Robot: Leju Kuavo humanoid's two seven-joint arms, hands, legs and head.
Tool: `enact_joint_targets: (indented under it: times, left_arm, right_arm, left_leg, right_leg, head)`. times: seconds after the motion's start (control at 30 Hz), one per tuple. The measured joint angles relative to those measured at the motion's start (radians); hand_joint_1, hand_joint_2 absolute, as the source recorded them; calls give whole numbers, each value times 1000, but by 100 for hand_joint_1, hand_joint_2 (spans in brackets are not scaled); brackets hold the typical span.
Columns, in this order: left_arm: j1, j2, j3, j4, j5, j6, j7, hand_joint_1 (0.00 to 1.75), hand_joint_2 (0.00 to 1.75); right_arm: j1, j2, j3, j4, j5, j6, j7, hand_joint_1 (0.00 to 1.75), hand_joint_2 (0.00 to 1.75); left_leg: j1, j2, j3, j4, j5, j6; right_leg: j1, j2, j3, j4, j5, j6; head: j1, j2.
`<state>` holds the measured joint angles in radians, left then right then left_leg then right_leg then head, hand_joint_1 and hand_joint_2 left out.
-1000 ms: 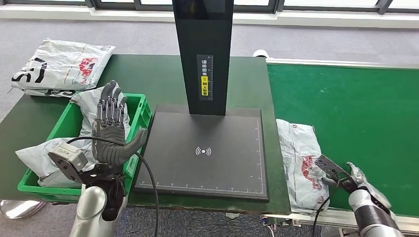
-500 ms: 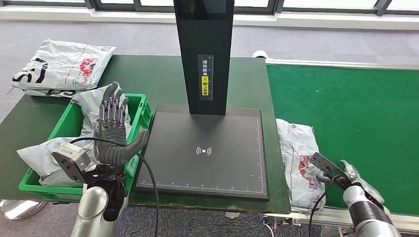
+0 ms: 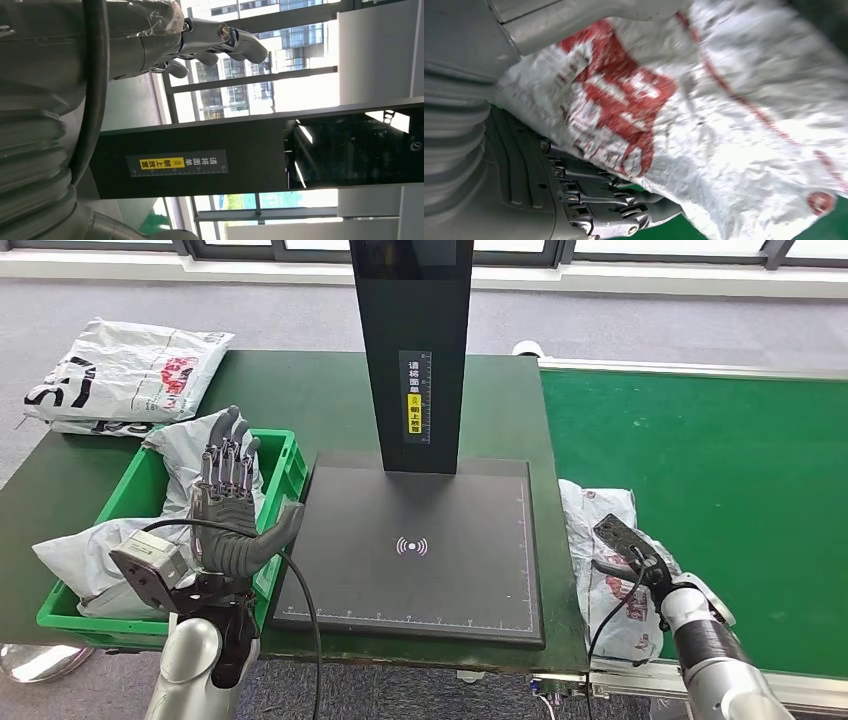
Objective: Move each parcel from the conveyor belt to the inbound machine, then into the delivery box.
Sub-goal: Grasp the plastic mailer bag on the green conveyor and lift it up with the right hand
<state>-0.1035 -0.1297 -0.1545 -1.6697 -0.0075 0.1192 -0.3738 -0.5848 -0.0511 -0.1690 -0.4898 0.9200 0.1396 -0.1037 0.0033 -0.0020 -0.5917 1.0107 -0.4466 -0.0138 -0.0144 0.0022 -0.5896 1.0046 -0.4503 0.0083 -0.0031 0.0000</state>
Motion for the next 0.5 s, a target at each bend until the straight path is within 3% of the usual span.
enact_joint_targets:
  times: [0.5]
  left_arm:
    - [0, 0, 0, 0, 0, 18, -5, 0, 175]
  right_arm:
    - [-32, 41, 30, 3, -94, -20, 22, 0, 175]
  left_leg:
    - [0, 0, 0, 0, 0, 0]
  right_leg:
    - [0, 0, -1, 0, 0, 0]
  head:
    - [0, 0]
